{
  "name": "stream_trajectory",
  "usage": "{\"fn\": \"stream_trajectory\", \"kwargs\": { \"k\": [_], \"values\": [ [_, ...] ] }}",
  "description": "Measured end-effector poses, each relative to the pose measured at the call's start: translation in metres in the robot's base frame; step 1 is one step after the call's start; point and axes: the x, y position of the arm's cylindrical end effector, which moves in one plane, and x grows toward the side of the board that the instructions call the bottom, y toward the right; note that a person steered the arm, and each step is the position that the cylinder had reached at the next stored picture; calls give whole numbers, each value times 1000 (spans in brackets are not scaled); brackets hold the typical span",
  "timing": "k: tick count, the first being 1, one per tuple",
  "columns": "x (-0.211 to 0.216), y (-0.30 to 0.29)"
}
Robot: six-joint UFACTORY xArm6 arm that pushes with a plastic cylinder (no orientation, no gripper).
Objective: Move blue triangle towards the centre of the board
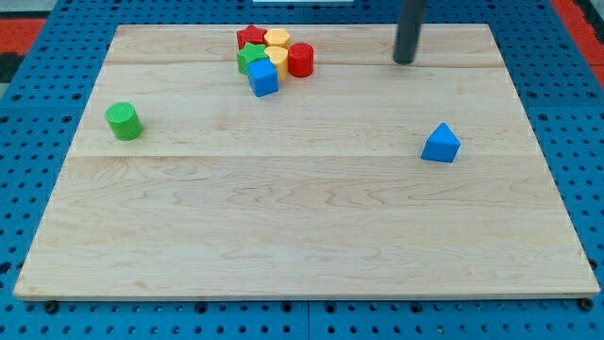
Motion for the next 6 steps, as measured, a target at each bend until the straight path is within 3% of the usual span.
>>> {"fn": "stream_trajectory", "kwargs": {
  "k": [1, 3, 4, 5, 6],
  "values": [
    [71, 35],
    [148, 28],
    [159, 41],
    [164, 4],
    [164, 4]
  ]
}}
